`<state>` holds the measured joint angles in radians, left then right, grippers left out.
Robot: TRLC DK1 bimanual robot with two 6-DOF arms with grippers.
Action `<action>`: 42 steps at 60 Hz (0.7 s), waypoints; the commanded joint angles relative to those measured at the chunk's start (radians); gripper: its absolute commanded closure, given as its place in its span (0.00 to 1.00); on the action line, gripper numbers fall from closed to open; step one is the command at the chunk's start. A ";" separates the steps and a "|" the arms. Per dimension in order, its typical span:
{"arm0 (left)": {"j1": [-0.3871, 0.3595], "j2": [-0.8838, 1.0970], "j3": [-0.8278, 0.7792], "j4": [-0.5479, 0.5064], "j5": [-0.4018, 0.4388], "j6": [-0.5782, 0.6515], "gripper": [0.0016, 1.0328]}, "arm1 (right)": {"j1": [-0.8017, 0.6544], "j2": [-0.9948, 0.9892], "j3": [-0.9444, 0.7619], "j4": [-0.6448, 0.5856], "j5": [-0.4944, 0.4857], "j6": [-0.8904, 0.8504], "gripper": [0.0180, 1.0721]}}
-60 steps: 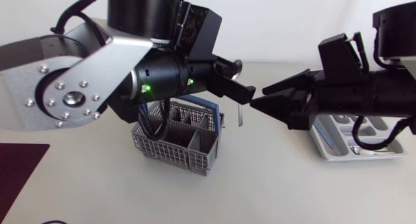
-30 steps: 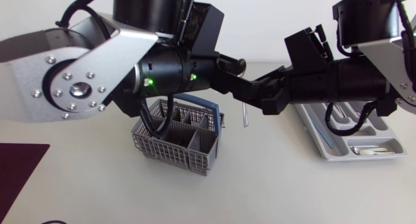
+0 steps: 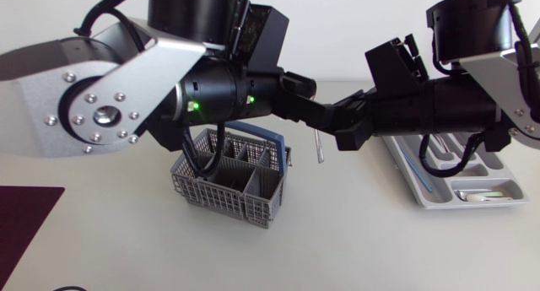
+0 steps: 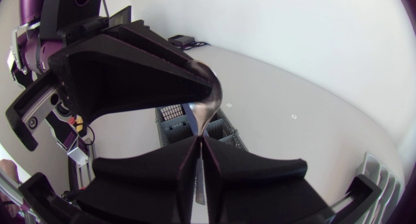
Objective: Sort the cutlery from the basket into the organizer compartments.
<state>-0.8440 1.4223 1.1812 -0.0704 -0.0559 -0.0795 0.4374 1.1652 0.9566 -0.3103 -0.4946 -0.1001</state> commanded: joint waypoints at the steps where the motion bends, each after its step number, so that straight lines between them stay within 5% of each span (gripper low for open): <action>1: 0.025 -0.006 0.044 0.006 0.004 -0.023 0.44 | -0.003 -0.010 0.007 -0.009 -0.012 0.008 0.95; 6: 0.062 -0.025 0.067 0.006 -0.010 -0.023 0.27 | -0.016 -0.022 0.001 -0.035 -0.024 -0.015 0.95; 15: 0.154 -0.049 0.097 -0.002 -0.012 -0.023 0.13 | -0.075 -0.047 -0.005 -0.115 -0.067 -0.087 0.95; 42: 0.342 -0.187 0.008 -0.077 -0.009 0.030 0.11 | -0.454 -0.093 -0.059 -0.342 -0.213 -0.460 0.95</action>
<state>-0.5339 1.2606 1.2362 -0.1249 -0.0605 -0.0692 0.0666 1.0767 0.9207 -0.6094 -0.6792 -0.4393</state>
